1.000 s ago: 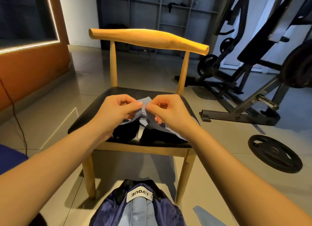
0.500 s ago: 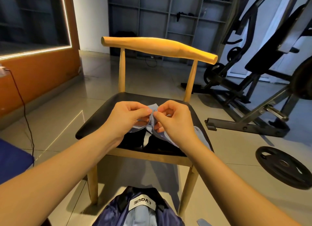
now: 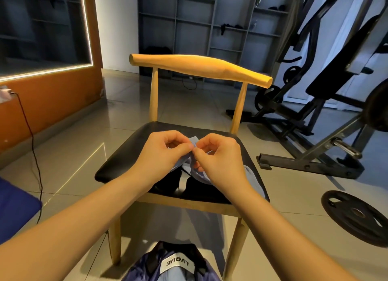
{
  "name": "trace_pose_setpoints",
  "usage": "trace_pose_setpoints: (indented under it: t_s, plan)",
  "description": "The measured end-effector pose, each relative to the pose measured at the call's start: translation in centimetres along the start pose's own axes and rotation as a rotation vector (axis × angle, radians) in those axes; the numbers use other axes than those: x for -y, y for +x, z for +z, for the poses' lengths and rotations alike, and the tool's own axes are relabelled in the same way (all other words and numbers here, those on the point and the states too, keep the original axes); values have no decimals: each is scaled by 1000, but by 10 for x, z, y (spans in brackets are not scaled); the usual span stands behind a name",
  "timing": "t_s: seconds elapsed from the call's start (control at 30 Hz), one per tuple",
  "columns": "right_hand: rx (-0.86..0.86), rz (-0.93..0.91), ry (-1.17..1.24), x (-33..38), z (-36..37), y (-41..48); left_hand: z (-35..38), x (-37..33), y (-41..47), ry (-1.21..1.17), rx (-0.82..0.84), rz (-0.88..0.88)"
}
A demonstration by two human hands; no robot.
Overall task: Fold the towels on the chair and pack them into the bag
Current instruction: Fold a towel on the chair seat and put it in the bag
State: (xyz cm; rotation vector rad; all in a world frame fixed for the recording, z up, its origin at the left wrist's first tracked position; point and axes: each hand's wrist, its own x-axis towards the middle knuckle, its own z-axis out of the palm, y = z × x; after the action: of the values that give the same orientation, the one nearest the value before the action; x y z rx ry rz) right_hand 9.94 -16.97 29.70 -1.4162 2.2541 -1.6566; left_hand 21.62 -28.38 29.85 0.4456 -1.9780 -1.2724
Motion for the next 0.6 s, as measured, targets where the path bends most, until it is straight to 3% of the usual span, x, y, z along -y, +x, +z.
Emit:
trace_pose_setpoints:
  t_s: [0.17, 0.37, 0.6]
  plan:
    - [142, 48, 185, 8, -12, 1, -6, -1, 6, 1, 67, -60]
    - [274, 74, 221, 9, -26, 8, -5, -4, 4, 16, 121, -29]
    - [381, 41, 83, 6, -31, 16, -1, -2, 0, 346, 49, 248]
